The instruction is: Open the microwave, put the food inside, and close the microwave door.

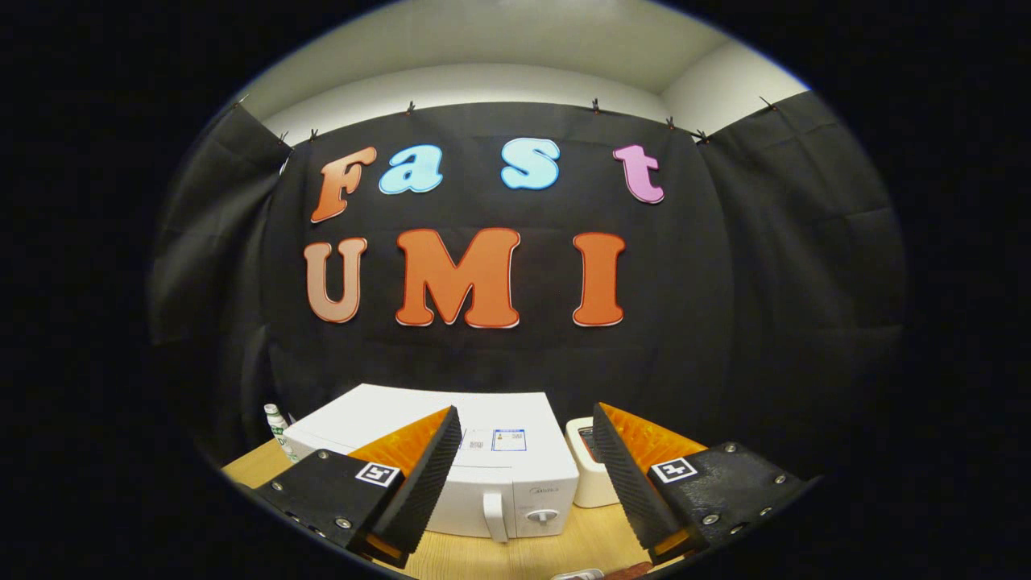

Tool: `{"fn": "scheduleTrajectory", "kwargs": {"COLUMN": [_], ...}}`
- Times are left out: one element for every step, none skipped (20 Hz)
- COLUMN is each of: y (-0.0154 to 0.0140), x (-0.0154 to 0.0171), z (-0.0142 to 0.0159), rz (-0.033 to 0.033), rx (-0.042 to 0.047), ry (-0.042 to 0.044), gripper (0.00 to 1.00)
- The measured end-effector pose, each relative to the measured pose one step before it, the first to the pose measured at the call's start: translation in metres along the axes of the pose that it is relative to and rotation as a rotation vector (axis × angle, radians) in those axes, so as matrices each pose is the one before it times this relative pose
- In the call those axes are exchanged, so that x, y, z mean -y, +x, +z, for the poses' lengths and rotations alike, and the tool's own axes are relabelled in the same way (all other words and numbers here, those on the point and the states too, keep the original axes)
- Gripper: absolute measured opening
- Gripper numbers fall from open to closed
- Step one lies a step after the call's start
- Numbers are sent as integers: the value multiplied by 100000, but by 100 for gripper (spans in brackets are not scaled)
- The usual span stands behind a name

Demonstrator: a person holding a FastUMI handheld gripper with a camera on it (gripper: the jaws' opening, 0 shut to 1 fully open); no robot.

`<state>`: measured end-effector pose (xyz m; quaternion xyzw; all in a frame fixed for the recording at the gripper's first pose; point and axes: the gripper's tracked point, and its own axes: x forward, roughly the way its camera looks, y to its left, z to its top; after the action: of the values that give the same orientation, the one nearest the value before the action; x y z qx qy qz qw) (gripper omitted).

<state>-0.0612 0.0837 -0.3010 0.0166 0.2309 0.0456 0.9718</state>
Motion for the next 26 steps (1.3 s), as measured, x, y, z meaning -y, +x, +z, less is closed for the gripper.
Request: {"fn": "scheduleTrajectory", "kwargs": {"y": [183,239,424,308,195,356,404,485,518,567,568,566,573,535,421,256,305,479,557,428,97,183,256,119,337,-122], "x": [-158,-230,-250,-366,-255,-314,-327,-368,-371,-229,-172,-136,-80,10,138,112,69,5,-126,-55,47,89,72,-242,-206,97], "z": [-1399,-1463,-1555,-1835,-1905,-1747,-1591,-1520,-1357,-1070,-1074,-780,-691,-496,-363,-340,-276,-197,-360,80,263,267,-48,-10,-241,-109], "rz": [5,240,415,702,742,624,944,619,1134,362,646,383,409,64,-351,-452,-18,645,783,789,-47,-115,-520,969,-99,-1449], "rx": [-1801,-2039,-3010,-3615,-3707,-3688,-3385,-3551,-3040,-2184,-2398,-1936,-1500,-1106,-843,-1051,-801,-759,-958,-82,710,723,111,-187,-1006,-672], "ry": [-224,-190,38,185,403,76,31,-261,-513,-835,-1157,-1079,-993,-877,-732,-249,210,504,531,566,377,348,309,899,276,-780], "gripper": [97,97,97,97,98,97,97,97,96,94,93,90,88,86,85,82,81,77,75,70,68,60,55,44,39,31]}}
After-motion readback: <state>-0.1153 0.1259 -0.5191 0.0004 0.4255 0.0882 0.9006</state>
